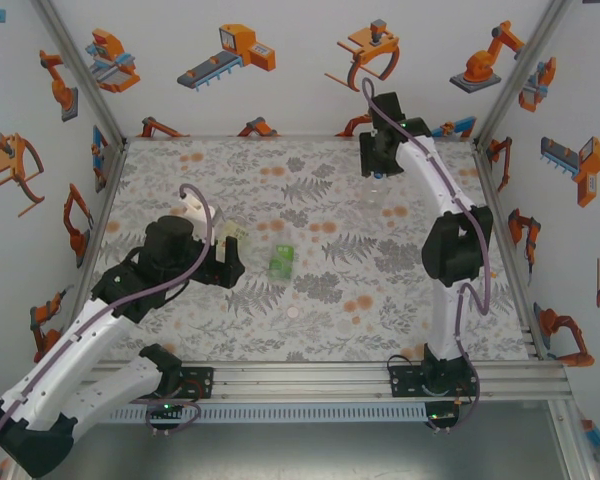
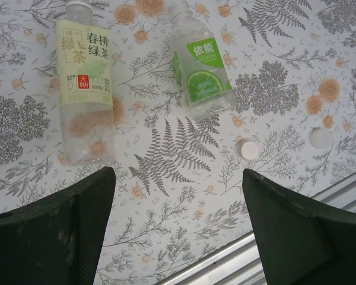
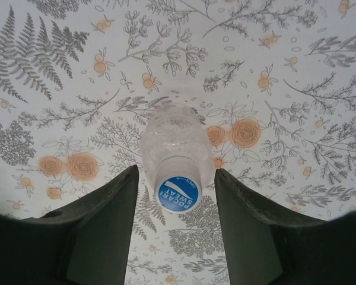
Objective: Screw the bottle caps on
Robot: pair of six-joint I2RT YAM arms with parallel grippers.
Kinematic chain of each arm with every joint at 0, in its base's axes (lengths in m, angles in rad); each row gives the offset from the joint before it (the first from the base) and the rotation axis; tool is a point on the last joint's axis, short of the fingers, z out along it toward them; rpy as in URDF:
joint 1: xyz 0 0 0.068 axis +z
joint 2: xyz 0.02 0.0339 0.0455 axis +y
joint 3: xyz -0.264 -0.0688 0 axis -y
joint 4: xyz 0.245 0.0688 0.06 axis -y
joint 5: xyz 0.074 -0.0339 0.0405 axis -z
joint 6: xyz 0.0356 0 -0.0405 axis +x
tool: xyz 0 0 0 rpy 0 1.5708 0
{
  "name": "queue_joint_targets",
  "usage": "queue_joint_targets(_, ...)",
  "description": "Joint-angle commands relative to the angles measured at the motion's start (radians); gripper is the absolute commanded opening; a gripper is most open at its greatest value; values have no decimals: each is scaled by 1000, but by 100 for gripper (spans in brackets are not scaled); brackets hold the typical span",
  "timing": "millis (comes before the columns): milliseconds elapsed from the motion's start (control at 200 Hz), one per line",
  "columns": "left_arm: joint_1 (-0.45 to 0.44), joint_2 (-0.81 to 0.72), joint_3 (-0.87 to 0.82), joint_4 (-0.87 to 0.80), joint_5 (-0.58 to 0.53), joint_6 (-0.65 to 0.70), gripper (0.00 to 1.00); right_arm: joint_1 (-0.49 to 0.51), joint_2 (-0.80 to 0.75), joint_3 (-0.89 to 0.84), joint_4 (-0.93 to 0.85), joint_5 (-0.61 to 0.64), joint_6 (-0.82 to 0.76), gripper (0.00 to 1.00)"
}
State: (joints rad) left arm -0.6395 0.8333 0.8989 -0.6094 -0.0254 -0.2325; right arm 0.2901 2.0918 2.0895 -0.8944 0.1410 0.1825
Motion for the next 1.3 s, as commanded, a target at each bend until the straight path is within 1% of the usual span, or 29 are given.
queue_joint_targets(0,5,27,-5,26,25,-14,80,-1,-66,56,-68,10,8,52)
queue_joint_targets(205,3,134,3,80,22,-99,78,0,-194,-67,-73,-17,42,52)
queue_joint_targets(355,-10,258,46,76,-2,-166,79,2,-323,-225,-48,-31,83,52)
queue_joint_targets(471,-44,360,86,80,-45,-217,80,2,-430,-367,-14,-52,123,52)
queue_joint_targets(586,-80,475,155,69,-98,-271,81,3,-522,-483,10,-65,150,52)
queue_joint_targets(721,-109,634,270,21,-61,-299,83,2,-598,-577,-2,-66,158,52)
queue_joint_targets(886,-143,818,423,-62,-88,-320,84,2,-673,-684,-1,-61,162,52)
queue_joint_targets(996,-157,912,479,-76,-105,-317,83,2,-698,-728,-10,-61,163,52)
queue_joint_targets(1152,-163,992,471,-58,-120,-332,81,1,-734,-774,-11,-67,173,52)
queue_joint_targets(1297,-163,1033,420,-10,-98,-347,80,2,-758,-802,-11,-69,178,52)
